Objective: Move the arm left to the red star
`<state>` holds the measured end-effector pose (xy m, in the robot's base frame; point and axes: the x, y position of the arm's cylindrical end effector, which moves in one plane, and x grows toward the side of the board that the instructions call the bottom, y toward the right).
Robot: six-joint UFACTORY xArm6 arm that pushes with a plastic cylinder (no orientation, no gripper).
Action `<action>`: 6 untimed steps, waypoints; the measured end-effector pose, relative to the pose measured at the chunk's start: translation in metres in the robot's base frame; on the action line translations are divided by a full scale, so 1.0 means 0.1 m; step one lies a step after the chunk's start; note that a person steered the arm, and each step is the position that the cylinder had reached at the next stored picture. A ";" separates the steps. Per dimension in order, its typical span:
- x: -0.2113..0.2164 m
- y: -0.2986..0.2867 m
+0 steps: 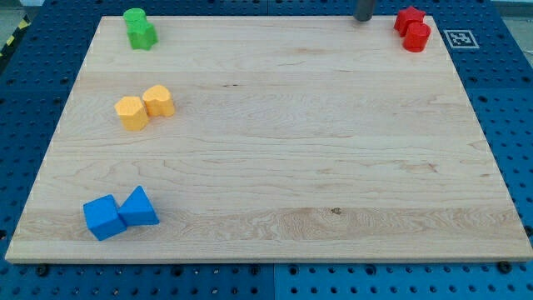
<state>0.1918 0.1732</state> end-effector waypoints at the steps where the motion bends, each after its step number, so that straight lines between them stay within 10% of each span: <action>1: 0.00 0.02; 6: -0.01 0.48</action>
